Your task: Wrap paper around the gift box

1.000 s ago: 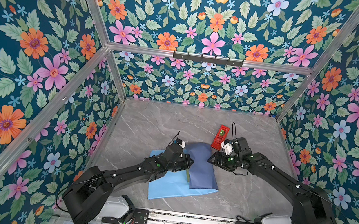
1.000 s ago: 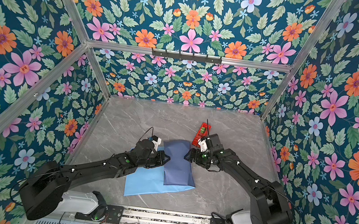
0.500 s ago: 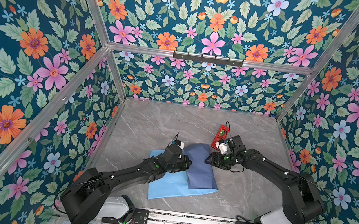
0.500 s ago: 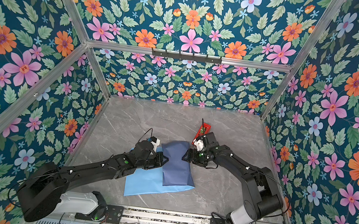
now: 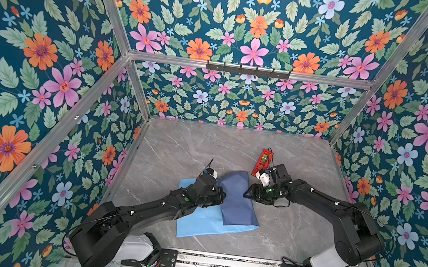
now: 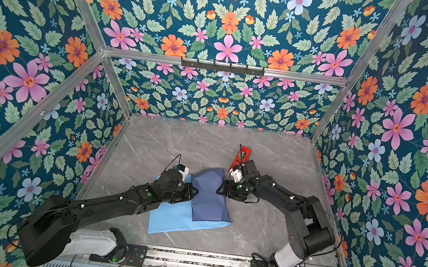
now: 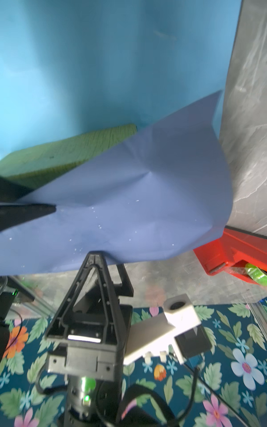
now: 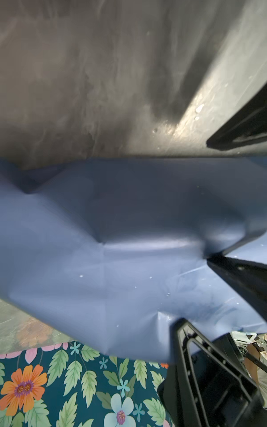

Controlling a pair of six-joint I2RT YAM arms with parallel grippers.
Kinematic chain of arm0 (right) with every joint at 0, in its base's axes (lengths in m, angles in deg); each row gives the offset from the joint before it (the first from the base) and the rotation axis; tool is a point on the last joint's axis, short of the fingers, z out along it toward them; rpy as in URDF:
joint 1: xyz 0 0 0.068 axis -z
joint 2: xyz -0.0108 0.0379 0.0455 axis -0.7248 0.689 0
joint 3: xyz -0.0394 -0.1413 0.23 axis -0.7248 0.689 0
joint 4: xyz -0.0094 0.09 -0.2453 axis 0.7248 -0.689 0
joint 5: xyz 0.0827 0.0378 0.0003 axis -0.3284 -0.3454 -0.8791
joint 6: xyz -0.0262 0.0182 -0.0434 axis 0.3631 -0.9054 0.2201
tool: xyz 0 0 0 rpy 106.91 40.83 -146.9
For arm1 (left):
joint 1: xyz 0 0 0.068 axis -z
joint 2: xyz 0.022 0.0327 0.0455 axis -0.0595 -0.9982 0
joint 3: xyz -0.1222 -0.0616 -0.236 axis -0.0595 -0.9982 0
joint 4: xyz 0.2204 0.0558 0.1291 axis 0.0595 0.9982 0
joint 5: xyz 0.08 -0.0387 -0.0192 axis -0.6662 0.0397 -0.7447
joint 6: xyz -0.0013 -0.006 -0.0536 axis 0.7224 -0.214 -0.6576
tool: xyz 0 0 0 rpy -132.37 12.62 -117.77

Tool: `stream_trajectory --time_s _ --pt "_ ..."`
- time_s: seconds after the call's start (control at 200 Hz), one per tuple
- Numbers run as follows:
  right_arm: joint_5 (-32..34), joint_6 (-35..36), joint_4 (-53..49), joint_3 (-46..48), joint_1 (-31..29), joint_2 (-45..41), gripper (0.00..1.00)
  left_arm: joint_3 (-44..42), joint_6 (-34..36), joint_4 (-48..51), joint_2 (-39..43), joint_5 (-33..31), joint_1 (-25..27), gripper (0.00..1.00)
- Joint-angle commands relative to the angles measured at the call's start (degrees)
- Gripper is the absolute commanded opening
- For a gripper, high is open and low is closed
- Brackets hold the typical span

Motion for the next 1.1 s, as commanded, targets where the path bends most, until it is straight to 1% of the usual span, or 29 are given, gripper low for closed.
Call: stream_trajectory --time_s 0.0,0.105,0.225,0.315,0.395,0.55,0.855,0.92,1.095 --pt "1.24 1.01 -0.56 0.65 -0.12 0.62 0.73 0.54 1.44 3.78 0.50 -3.29 -0.03 0.28" --pt "1.46 1.14 -0.53 0.93 -0.19 0.97 0.72 0.83 1.55 5.65 0.98 -4.43 0.05 0.43" --pt "1.68 1.28 -0.60 1.19 -0.27 0.95 0.71 0.94 0.86 5.02 0.78 -3.65 0.10 0.56" --pt "1.85 1.28 -0.64 1.37 -0.44 0.90 0.71 1.63 0.26 3.33 -0.80 -1.02 0.09 0.62" --pt "1.86 1.24 -0.63 1.37 -0.66 0.90 0.71 2.45 -0.03 1.98 -2.89 0.97 0.11 0.64" --pt "2.03 0.58 -0.44 1.27 -1.12 0.52 0.70 2.80 -0.12 0.82 -5.15 2.06 0.29 0.63" --pt "3.68 -3.03 0.40 2.40 -3.14 -1.99 0.69 1.68 1.82 0.45 -7.45 2.05 -0.20 0.46" --pt "4.18 -4.15 0.58 2.81 -3.98 -2.85 0.69 1.23 2.69 0.14 -7.45 3.02 -0.97 0.43" --pt "6.08 -9.37 2.69 4.75 -6.96 -6.04 0.68 1.09 6.48 0.52 -7.89 7.56 -3.94 0.39"
